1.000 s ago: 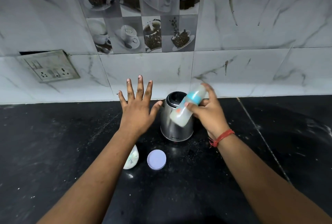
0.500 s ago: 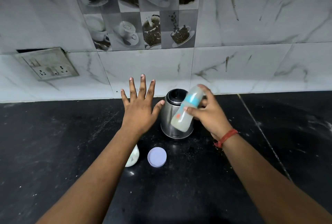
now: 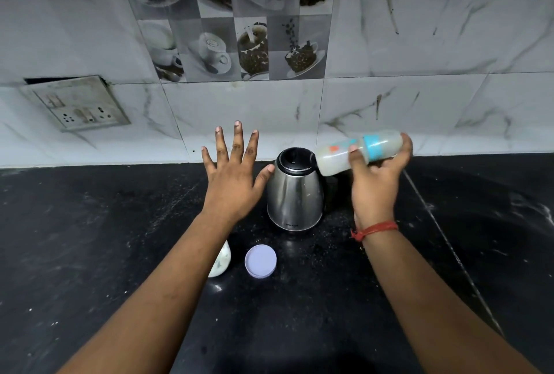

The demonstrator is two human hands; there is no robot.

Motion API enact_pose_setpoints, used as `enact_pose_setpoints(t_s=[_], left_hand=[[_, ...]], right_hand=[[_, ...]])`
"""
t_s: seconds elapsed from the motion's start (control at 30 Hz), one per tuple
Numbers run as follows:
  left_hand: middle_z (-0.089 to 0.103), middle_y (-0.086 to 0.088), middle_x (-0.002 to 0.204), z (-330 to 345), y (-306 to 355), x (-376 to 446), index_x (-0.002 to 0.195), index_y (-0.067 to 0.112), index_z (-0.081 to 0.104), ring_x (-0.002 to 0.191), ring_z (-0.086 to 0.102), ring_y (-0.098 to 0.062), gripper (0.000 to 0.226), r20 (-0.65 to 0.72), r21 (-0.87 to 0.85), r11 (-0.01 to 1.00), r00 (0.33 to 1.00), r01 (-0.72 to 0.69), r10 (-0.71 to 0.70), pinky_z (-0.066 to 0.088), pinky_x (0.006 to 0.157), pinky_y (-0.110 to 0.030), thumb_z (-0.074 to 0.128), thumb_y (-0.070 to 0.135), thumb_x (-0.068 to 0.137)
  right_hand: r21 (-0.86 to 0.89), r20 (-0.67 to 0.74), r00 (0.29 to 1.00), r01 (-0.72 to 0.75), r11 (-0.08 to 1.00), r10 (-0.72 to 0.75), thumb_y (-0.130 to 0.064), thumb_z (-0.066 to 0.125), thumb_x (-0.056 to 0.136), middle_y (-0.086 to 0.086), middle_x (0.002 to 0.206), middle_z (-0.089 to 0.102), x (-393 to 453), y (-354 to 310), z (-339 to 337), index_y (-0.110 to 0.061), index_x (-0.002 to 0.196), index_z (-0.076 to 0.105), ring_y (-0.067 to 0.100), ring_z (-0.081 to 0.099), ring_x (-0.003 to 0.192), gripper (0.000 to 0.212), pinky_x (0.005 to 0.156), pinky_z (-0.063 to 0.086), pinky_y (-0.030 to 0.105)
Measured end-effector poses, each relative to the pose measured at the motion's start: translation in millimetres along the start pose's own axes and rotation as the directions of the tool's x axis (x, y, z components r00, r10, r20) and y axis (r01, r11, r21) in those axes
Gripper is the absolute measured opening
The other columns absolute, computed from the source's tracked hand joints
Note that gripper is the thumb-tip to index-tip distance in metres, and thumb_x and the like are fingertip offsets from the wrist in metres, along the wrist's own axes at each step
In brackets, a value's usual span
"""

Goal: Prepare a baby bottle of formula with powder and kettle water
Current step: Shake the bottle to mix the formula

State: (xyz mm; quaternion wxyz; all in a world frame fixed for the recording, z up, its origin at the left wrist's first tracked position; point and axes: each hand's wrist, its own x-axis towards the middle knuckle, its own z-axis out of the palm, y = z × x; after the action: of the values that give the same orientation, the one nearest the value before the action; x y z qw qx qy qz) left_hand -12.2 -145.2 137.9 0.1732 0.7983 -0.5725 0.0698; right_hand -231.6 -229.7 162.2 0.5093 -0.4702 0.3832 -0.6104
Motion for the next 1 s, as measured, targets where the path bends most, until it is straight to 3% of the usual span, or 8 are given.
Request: enact_pose_setpoints(t_s=[0.13,0.23,0.3,0.43,0.57,0.7,0.87,1.0], left_hand=[[-0.021,-0.001,0.171,1,0,2,0.164,0.032,-0.005,0.155,-0.026,-0.035,0.081,-0.015,-0.002,1.000,1.000,-0.004,0.004,-0.007,0.122,-0.068,0.008,0.073,0.096],[-0.020,-0.002,0.172,1,-1,4,0.164,0.032,-0.004,0.155,-0.026,-0.035,0.081,-0.018,0.004,1.000,1.000,-0.006,0.006,-0.008,0.122,-0.068,0.010,0.073,0.096],[-0.020,-0.002,0.172,1,-2,4,0.164,0.032,-0.005,0.155,-0.026,-0.035,0.080,-0.011,0.016,1.000,1.000,-0.005,0.005,-0.008,0.122,-0.068,0.011,0.072,0.098],[-0.020,-0.002,0.172,2,-4,3,0.164,0.032,-0.005,0.155,-0.026,-0.035,0.081,-0.011,0.018,1.000,1.000,-0.002,0.002,-0.008,0.122,-0.068,0.009,0.073,0.096],[-0.020,-0.002,0.172,3,-3,4,0.164,0.032,-0.004,0.155,-0.026,-0.035,0.081,-0.011,0.016,1.000,1.000,-0.002,0.002,-0.009,0.122,-0.068,0.009,0.073,0.095],[-0.020,-0.002,0.172,1,-3,5,0.164,0.032,-0.004,0.155,-0.026,-0.035,0.080,-0.013,0.030,1.000,1.000,-0.005,0.005,-0.009,0.122,-0.067,0.011,0.072,0.097],[-0.024,-0.002,0.170,-5,-3,10,0.164,0.031,-0.006,0.154,-0.029,-0.035,0.077,-0.010,0.054,0.998,1.000,-0.013,0.014,-0.010,0.122,-0.067,0.020,0.067,0.101],[-0.024,-0.002,0.170,-7,-2,12,0.164,0.031,-0.006,0.154,-0.029,-0.035,0.078,-0.015,0.060,0.998,1.000,-0.024,0.024,-0.010,0.122,-0.068,0.019,0.068,0.101]], right_hand=[[-0.280,0.443,0.868,-0.102,0.954,0.223,0.008,0.076,0.081,0.005,0.119,0.066,-14,15,-1,-0.035,0.147,0.040,0.018,0.071,0.103,0.086,0.096,0.057,0.037],[-0.035,0.066,0.991,-0.113,0.993,0.115,0.000,0.074,0.087,0.008,0.126,0.064,-1,5,-4,-0.032,0.149,0.034,0.016,0.070,0.107,0.080,0.097,0.057,0.039],[-0.013,-0.069,0.996,-0.066,0.998,0.065,-0.005,0.073,0.090,0.002,0.125,0.063,1,7,-2,-0.030,0.152,0.024,0.013,0.069,0.106,0.083,0.101,0.055,0.040],[-0.278,0.369,0.903,-0.119,0.953,0.221,0.003,0.078,0.082,0.001,0.108,0.068,-3,17,0,-0.029,0.149,0.039,0.015,0.071,0.097,0.084,0.091,0.058,0.033],[-0.026,0.003,0.995,-0.103,0.994,0.103,-0.005,0.074,0.088,0.004,0.121,0.065,9,12,-1,-0.031,0.150,0.031,0.011,0.069,0.101,0.080,0.097,0.057,0.040],[-0.335,0.348,0.914,-0.084,0.938,0.206,0.002,0.077,0.082,0.004,0.111,0.064,-2,20,0,-0.034,0.148,0.039,0.012,0.067,0.090,0.085,0.089,0.058,0.030],[-0.095,0.100,0.992,-0.065,0.993,0.074,-0.003,0.073,0.088,0.004,0.118,0.064,12,12,-1,-0.031,0.150,0.031,0.005,0.068,0.097,0.080,0.094,0.055,0.032],[-0.240,0.350,0.907,-0.154,0.959,0.233,0.003,0.078,0.080,0.014,0.112,0.068,19,6,-5,-0.037,0.140,0.047,0.023,0.071,0.101,0.079,0.095,0.058,0.048]])
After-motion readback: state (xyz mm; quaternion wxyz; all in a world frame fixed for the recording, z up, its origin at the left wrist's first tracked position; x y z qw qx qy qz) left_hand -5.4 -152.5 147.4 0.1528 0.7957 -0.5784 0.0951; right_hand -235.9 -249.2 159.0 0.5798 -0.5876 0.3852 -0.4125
